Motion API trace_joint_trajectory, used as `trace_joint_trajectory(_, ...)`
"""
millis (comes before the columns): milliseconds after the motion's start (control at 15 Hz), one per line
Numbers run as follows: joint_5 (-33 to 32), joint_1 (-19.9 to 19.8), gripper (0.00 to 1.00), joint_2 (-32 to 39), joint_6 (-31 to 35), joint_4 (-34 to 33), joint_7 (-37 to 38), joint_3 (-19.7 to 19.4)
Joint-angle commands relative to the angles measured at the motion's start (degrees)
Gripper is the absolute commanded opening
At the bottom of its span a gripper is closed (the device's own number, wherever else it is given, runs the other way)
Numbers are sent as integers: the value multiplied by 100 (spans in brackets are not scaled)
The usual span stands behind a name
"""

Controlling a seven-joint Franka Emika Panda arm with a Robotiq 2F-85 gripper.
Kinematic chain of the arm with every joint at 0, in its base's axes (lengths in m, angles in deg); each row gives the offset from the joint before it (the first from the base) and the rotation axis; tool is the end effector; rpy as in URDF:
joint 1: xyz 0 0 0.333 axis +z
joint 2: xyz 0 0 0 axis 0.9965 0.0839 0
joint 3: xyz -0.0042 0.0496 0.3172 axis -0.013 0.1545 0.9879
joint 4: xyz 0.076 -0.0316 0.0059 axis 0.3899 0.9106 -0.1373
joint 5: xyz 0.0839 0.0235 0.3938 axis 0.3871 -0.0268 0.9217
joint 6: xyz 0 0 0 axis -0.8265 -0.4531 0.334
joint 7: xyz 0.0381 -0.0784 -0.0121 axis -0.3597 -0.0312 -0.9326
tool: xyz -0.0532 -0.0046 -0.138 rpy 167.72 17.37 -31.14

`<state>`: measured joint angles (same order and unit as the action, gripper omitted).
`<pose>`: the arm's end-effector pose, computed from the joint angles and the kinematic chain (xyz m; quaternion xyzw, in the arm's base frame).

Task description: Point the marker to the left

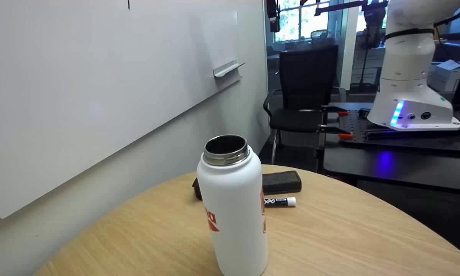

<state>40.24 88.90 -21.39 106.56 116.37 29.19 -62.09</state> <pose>0.3897 0.0297 0.4322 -0.9977 -0.0662 0.0125 0.0119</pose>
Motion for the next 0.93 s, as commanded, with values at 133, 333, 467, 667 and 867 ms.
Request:
trace_joint_trajectory(133, 12, -25, 100, 2, -13, -10, -9, 23)
trace_joint_trajectory(333, 36, 51, 100, 46, -3, -31, -38, 84)
trace_joint_trajectory(467, 82, 220, 100, 135, 59, -43, 30, 300)
trace_joint_trajectory(667, 360, 688, 100, 407, 159, -79, 36, 722)
trace_joint_trajectory(867, 630, 1144, 100, 785, 319, -226, 192, 1256)
